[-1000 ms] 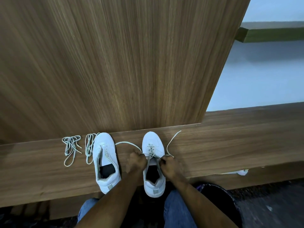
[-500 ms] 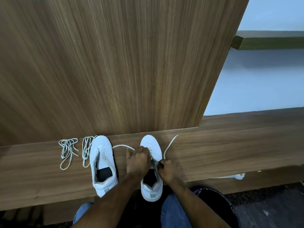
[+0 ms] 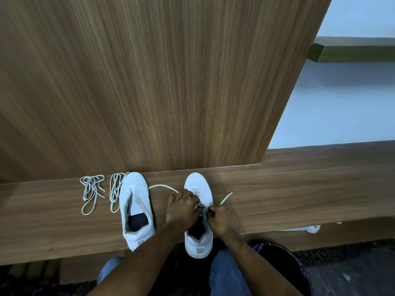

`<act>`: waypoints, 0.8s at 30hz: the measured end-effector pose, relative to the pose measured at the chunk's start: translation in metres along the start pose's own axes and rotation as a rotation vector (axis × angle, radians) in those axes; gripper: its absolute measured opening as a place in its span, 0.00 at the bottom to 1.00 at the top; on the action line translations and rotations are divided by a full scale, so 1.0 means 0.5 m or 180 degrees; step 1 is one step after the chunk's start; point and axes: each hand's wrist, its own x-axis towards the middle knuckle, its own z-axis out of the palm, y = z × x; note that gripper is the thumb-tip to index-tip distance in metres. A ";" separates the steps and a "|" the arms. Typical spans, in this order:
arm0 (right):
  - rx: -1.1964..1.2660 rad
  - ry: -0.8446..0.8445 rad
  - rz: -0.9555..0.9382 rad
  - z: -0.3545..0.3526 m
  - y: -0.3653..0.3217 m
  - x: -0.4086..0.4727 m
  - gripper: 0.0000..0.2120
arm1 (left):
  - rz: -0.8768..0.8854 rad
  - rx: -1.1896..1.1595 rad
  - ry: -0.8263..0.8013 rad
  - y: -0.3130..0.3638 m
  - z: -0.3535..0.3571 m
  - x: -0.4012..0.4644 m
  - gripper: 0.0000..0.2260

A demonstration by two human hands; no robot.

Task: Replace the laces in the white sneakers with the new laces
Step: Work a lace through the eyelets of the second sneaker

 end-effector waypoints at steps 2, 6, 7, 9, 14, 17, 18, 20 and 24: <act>-0.0008 0.0003 -0.0001 -0.001 -0.001 0.000 0.13 | -0.0048 0.0377 -0.0041 0.004 0.003 0.000 0.15; -0.0050 0.0001 0.0019 -0.004 -0.003 -0.004 0.14 | -0.0018 0.0673 0.0138 0.018 -0.004 -0.002 0.15; -0.0044 0.0000 0.0020 -0.005 -0.004 -0.005 0.14 | -0.0086 0.0482 0.0324 0.021 -0.010 -0.001 0.13; -0.0003 -0.0005 0.0016 -0.005 -0.004 -0.003 0.13 | -0.0467 -0.0413 0.1063 0.020 -0.028 0.006 0.07; -0.0003 0.0037 -0.0033 -0.005 -0.003 -0.005 0.13 | -0.1777 -0.3272 0.2154 0.002 -0.107 0.048 0.04; -0.0011 0.0092 -0.0069 -0.006 -0.002 -0.006 0.12 | -0.2190 -0.3477 0.2396 -0.017 -0.110 0.070 0.02; -0.0010 0.0083 -0.0050 -0.006 -0.002 -0.007 0.12 | -0.2157 -0.3237 0.2174 -0.020 -0.098 0.069 0.04; -0.0002 0.0044 -0.0026 -0.006 -0.002 -0.007 0.13 | -0.1759 -0.2348 0.1622 -0.022 -0.070 0.056 0.12; 0.0040 0.0006 0.0030 -0.007 -0.002 -0.007 0.13 | -0.0455 -0.0743 0.0453 0.002 -0.017 0.021 0.13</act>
